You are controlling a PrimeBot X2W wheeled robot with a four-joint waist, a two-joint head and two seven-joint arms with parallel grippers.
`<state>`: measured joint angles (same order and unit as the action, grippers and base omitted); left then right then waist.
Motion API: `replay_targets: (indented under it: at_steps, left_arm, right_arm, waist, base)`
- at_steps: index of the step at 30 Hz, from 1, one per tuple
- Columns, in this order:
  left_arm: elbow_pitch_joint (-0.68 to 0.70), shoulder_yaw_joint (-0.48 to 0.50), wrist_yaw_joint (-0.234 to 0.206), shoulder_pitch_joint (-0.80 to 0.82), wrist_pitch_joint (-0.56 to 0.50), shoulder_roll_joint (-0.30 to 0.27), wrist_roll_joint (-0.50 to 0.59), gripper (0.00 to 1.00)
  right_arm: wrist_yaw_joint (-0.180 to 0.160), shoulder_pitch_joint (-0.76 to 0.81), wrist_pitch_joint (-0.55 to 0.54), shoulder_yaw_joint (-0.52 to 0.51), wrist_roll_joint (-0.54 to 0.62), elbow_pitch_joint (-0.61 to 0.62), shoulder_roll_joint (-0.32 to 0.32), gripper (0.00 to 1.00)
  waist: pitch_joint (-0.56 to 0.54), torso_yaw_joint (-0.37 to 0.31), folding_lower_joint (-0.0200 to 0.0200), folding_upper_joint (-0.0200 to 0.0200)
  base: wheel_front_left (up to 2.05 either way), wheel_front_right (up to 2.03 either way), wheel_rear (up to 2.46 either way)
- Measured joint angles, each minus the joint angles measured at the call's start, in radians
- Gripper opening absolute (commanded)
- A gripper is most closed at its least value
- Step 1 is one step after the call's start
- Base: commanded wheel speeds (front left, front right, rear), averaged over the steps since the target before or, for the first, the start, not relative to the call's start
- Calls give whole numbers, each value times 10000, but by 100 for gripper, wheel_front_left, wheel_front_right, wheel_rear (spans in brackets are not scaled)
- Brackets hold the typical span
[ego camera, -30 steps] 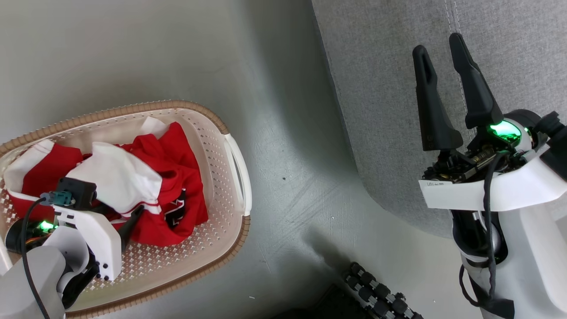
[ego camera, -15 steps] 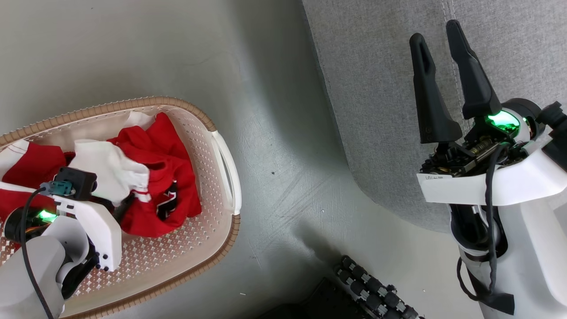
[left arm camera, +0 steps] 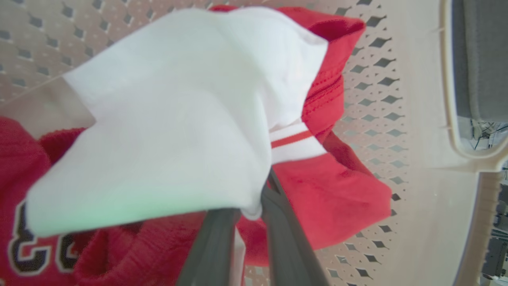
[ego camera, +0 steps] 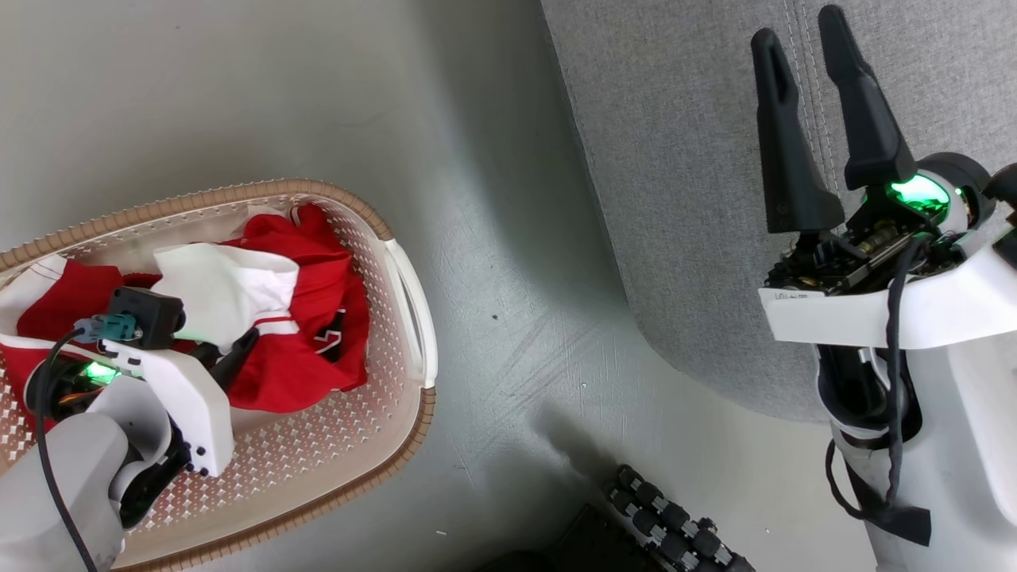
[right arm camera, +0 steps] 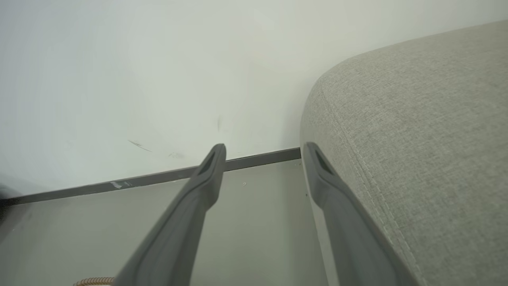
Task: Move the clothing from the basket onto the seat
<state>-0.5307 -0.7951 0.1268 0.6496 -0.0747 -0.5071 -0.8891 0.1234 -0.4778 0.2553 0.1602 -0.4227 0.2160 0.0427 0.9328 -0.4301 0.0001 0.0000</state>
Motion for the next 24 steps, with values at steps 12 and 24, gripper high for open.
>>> replay_targets:
  at_steps: [12, 24]
  left_arm:
    - [1329, -301, 0, -16, 1087, -399, -272, 0]
    - [2220, -500, 0, -251, 1829, -683, -744, 0]
  right_arm:
    - [0, -433, 2, -215, 59, -203, 2, 100]
    - [0, -448, 2, -441, 410, -623, 6, 100]
  waist:
    - [-458, 258, 0, 0]
    - [-1153, 591, 1, 0]
  base:
    - [0, 0, 0]
    - [0, 0, 0]
